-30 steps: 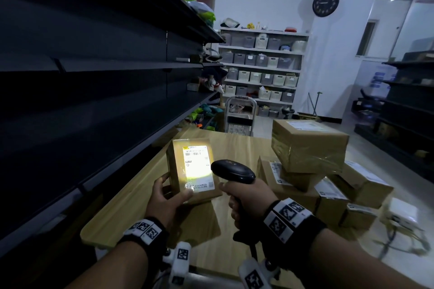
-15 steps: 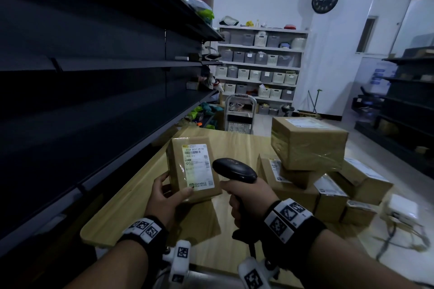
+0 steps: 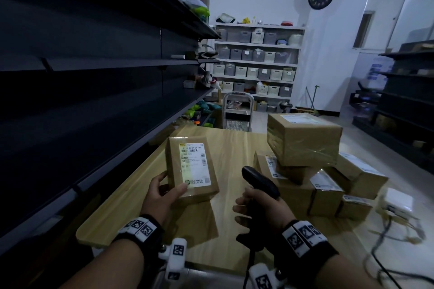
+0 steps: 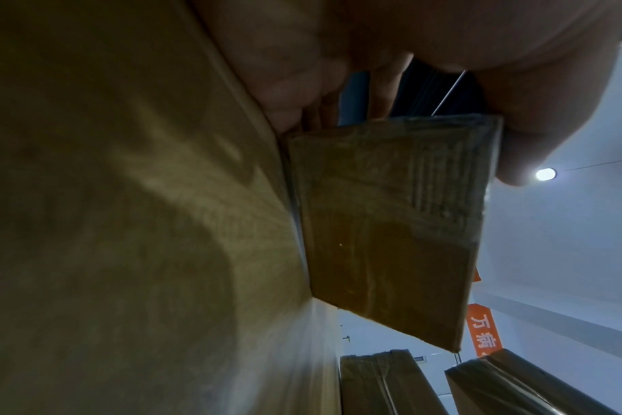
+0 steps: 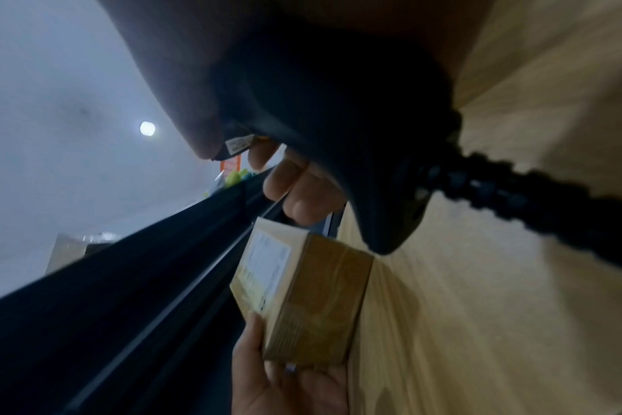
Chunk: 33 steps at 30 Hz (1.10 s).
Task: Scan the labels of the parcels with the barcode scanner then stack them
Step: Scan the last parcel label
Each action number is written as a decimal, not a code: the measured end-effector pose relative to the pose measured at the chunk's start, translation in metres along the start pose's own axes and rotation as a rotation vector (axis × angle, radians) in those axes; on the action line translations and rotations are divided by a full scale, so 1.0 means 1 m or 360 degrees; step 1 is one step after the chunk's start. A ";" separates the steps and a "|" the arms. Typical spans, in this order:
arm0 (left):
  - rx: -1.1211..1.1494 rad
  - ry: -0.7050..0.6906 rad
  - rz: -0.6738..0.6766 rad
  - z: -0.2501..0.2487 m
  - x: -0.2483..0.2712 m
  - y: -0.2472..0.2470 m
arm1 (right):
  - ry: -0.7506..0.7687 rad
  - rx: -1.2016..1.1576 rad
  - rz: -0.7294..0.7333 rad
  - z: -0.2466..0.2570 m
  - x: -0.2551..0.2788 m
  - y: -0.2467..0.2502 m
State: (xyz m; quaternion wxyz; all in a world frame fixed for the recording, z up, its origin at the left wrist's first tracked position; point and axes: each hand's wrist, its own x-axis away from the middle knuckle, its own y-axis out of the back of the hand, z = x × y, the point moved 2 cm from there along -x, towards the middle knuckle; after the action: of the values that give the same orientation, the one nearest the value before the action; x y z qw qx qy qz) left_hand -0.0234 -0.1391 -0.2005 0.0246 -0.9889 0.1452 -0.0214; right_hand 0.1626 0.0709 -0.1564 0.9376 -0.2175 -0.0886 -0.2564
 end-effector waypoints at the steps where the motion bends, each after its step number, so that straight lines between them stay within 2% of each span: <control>1: -0.0007 0.0009 0.0001 0.000 0.000 0.000 | 0.0001 -0.0038 -0.0018 -0.002 -0.001 0.007; 4: -0.0018 0.0052 0.0016 -0.002 -0.002 -0.005 | -0.0020 -0.0108 -0.0069 -0.001 0.003 0.023; 10: 0.0044 0.0313 0.0066 -0.018 -0.014 -0.019 | -0.0107 -0.0170 -0.0104 0.005 0.015 0.051; 12: -0.0045 0.0353 0.0092 -0.029 -0.018 -0.030 | -0.0093 -0.0241 -0.0121 0.003 0.013 0.061; 17: -0.0491 0.0302 0.0152 -0.063 -0.024 -0.067 | -0.0233 -0.0562 -0.0001 -0.009 0.014 0.088; 21: -0.0819 0.0235 0.0153 -0.079 -0.028 -0.099 | -0.0170 -0.0852 -0.0063 -0.011 0.013 0.099; 30: -0.1386 0.0187 0.0194 -0.088 -0.017 -0.161 | -0.0148 -0.0836 -0.0017 -0.013 0.007 0.103; 33: -0.1463 0.0129 0.0200 -0.090 -0.007 -0.177 | -0.0138 -0.0851 -0.0015 -0.016 0.005 0.104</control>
State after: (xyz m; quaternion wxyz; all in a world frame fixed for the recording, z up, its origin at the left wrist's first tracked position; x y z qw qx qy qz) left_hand 0.0156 0.0285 -0.1015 -0.4206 -0.8848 0.2002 0.0081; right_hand 0.2217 0.1417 -0.2064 0.8409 -0.4678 -0.0587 -0.2655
